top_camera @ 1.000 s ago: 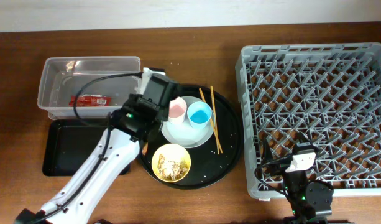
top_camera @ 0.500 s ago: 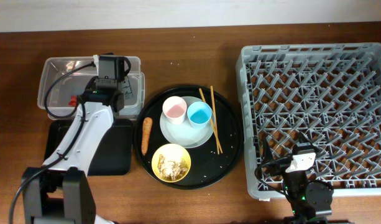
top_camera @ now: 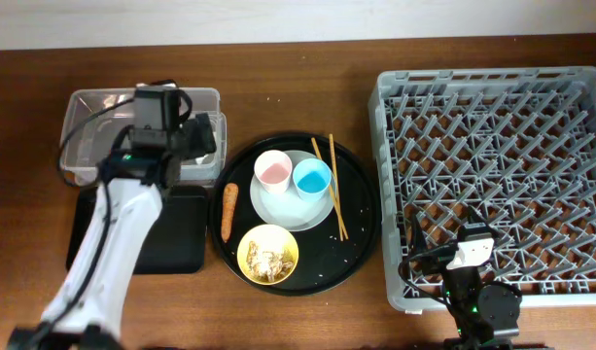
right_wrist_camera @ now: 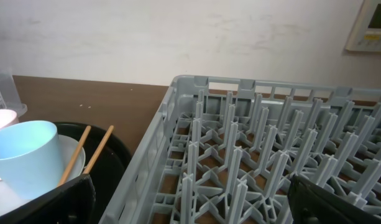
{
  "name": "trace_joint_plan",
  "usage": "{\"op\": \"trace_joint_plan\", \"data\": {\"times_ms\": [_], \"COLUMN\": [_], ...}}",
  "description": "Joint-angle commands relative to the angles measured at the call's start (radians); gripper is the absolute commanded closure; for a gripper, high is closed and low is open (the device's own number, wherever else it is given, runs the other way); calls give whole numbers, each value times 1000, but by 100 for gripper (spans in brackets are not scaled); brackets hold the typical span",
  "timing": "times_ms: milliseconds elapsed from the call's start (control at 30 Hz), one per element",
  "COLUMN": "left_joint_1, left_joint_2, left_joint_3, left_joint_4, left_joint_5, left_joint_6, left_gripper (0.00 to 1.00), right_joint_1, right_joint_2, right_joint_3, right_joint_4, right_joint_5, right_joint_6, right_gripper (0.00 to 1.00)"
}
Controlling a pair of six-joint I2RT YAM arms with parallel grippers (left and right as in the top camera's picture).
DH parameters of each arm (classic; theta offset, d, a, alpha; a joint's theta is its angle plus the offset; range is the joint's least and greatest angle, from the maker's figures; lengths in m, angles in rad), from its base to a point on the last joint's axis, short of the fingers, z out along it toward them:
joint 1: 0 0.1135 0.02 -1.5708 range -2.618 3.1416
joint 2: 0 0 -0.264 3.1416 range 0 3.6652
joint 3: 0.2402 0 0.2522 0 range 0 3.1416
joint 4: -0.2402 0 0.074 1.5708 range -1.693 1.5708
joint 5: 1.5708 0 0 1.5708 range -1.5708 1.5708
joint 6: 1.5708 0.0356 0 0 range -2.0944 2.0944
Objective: Sort waste into correct bins and load items into the dishwasher rack
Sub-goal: 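Carry the tissue left and release it into the clear bin, then grasp the rim of the yellow bowl with the left gripper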
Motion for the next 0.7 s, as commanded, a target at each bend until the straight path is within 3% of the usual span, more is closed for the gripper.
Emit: {"op": "trace_joint_plan", "data": {"times_ms": [0,67,100,167,400,667], "left_joint_1": [5,3,2,-13,-133,-148], "left_joint_2": [-86,-89,-85,-82,-81,-81], "left_joint_3": [10,10,10,8,-96,-279], "left_joint_4": [-114,-198,-274,-330,-320,-128], "left_joint_5": [231,299,312,308,189,158], "left_joint_6": [15,14,12,12,12,12], "left_gripper": [18,28,41,58,60,61], "right_joint_1": [-4,-4,-4,-4,-4,-4], "right_joint_2": [-4,-4,-4,-4,-4,-4], "right_joint_3": [-5,-5,-5,-5,-5,-5], "right_joint_4": [-4,-4,-4,-4,-5,-5], "right_joint_5": [5,5,5,5,5,5], "right_joint_6": [8,8,8,8,8,8], "right_gripper": [2,2,2,2,2,2]}}
